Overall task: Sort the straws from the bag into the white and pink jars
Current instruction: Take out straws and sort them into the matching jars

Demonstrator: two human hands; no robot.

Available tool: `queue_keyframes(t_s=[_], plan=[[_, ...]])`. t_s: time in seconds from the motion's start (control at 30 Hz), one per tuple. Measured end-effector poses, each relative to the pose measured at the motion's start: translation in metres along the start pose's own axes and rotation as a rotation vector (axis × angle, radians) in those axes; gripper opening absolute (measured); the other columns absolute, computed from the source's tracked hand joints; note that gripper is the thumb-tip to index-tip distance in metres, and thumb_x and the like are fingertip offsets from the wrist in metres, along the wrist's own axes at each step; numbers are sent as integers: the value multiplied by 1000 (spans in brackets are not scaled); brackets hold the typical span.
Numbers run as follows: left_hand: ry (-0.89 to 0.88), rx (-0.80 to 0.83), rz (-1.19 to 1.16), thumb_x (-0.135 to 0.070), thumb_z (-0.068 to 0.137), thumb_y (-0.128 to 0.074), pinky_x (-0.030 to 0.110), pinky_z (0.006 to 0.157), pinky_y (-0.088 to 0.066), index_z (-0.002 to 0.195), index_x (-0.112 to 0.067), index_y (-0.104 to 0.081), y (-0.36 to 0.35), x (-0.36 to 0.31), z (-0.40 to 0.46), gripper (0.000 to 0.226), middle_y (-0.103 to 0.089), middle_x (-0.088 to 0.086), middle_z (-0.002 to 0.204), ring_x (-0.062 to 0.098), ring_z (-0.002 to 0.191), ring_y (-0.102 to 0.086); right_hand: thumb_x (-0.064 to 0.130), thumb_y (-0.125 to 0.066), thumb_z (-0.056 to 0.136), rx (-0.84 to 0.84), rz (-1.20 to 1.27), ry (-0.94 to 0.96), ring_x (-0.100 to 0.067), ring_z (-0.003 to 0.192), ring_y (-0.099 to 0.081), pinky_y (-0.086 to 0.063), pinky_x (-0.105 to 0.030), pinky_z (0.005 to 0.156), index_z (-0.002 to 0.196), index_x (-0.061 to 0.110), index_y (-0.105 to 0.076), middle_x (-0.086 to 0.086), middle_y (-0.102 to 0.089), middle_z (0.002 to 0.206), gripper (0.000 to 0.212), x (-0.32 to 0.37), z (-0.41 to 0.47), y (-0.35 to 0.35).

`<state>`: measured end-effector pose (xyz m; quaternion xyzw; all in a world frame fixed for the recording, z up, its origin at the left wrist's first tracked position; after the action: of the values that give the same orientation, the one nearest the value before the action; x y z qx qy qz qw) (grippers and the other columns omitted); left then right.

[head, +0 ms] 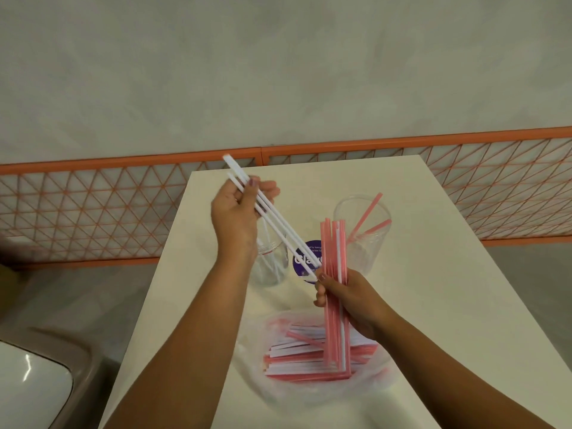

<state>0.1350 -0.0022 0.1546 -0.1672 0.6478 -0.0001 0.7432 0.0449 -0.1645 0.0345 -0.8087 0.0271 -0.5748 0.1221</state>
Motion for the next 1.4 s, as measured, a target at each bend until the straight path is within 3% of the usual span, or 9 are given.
queue_keyframes(t_s=[0.23,0.43,0.5,0.6,0.73,1.07,1.13,1.23,1.4], plan=[[-422,-130,208,-15,96,-47,38,85,-55,88,-27,-55,22,-40,23,16,-69,-1,87,20,86,-69,18,-41,98,8,151,-45,-14,57,-55,-53,-28,63,107,6,-59,-2,-55,65,23,-4,8,2],[-286,-15,491,-11,97,-43,18,82,-50,98,-11,-53,19,20,19,10,-67,1,95,0,85,-64,16,-43,97,46,227,-42,-16,66,-59,-54,-28,66,111,6,-60,-5,-60,72,24,-4,9,-2],[-210,-3,540,-11,96,-46,19,84,-49,107,-11,-50,21,34,19,12,-66,-3,97,7,89,-63,14,-45,96,47,239,-40,-15,68,-60,-54,-28,67,111,5,-61,-4,-62,74,23,-3,9,0],[-128,25,569,-7,94,-48,3,71,-45,128,-16,-36,22,45,20,37,-63,-2,103,15,93,-63,12,-47,95,47,238,-35,-16,70,-63,-56,-27,70,111,4,-61,-6,-66,78,23,-3,8,3],[-141,68,637,-2,94,-45,13,74,-48,140,-32,-23,20,46,19,59,-58,-2,109,9,92,-64,14,-49,94,51,247,-42,-19,75,-67,-57,-28,72,116,2,-58,-8,-71,87,27,-3,7,3],[-244,281,1162,-20,97,-45,29,107,-34,126,-10,-55,-1,58,8,33,-40,6,145,24,131,-41,16,-47,96,87,231,-21,-21,81,-68,-55,-30,74,121,7,-55,-8,-71,96,29,3,-1,-2],[-333,250,1123,-22,95,-47,26,109,-32,127,-11,-54,-8,43,0,35,-35,4,149,22,137,-33,17,-47,95,88,221,-13,-20,83,-68,-55,-28,75,117,8,-59,-8,-72,96,27,6,-3,-1],[-408,275,845,-22,94,-47,1,99,-24,128,-12,-52,-26,14,-30,36,-46,3,141,14,132,-40,18,-51,92,84,250,3,-20,82,-69,-56,-27,75,111,8,-63,-10,-72,96,26,10,-6,1],[16,459,541,-31,86,-61,23,98,-44,137,-23,-36,-55,38,-70,57,-54,-4,132,12,118,-52,17,-55,88,45,241,45,-17,77,-71,-58,-25,72,102,5,-67,-10,-73,87,21,16,-9,3]])
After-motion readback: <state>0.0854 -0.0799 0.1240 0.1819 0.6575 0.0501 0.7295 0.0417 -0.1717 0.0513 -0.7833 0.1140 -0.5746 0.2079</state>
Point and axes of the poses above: each hand's wrist, its own z-axis towards the middle knuckle, its own y-axis out of the back of the hand, x = y × z, the point moved 8 cm from there along z, towards the middle knuckle
